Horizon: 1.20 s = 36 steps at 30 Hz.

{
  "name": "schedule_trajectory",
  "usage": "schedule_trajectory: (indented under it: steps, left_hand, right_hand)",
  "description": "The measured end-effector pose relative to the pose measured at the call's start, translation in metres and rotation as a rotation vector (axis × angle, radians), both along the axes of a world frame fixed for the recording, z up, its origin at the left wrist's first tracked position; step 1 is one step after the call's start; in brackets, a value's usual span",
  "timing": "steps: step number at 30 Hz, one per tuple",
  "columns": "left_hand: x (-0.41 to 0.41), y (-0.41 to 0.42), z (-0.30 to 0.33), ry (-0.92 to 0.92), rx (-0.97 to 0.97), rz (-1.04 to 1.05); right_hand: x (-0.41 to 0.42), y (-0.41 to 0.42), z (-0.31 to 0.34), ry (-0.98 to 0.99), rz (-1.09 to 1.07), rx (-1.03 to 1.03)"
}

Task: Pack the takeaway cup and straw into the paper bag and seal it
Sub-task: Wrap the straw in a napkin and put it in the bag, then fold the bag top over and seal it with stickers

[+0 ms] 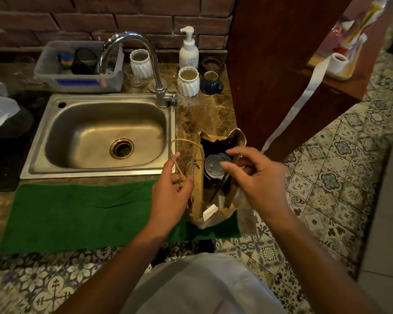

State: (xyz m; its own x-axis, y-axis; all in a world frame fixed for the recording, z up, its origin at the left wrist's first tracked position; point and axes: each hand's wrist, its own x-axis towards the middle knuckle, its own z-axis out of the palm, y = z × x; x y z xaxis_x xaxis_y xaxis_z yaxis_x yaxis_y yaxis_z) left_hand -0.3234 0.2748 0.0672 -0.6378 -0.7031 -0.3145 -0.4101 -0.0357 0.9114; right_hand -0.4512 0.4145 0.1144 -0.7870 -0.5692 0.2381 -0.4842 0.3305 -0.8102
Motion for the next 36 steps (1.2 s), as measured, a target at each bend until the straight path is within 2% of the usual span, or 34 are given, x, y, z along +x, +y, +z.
schedule_trajectory:
  steps: [6, 12, 17, 22, 25, 29, 33, 36]
  left_hand:
    - [0.001, 0.000, 0.002, 0.016, -0.002, 0.004]
    - [0.001, -0.001, 0.001, 0.019, 0.004, 0.009]
    - [-0.001, -0.002, 0.002, 0.023, -0.013, -0.001]
    - [-0.001, -0.007, 0.000, 0.024, -0.031, -0.005]
    - [-0.002, -0.010, 0.001, 0.015, -0.048, -0.005]
    - [-0.003, -0.014, 0.008, -0.016, -0.096, -0.054]
    - [-0.005, -0.025, 0.013, -0.056, -0.126, -0.120]
    - [-0.006, -0.030, 0.020, -0.065, -0.118, -0.255]
  right_hand:
    - [0.004, 0.002, -0.025, -0.034, 0.085, 0.179]
    - [0.000, 0.000, -0.025, 0.046, 0.109, 0.307]
    - [-0.004, 0.003, -0.017, 0.023, 0.104, 0.238]
    - [-0.010, 0.010, -0.010, 0.038, -0.135, 0.035]
    - [-0.015, 0.010, -0.014, -0.154, -0.218, 0.103]
    - [-0.010, 0.009, -0.025, -0.447, -0.112, 0.228]
    - [-0.006, 0.001, -0.028, -0.505, -0.031, 0.297]
    - [0.000, -0.011, -0.026, -0.653, -0.042, 0.261]
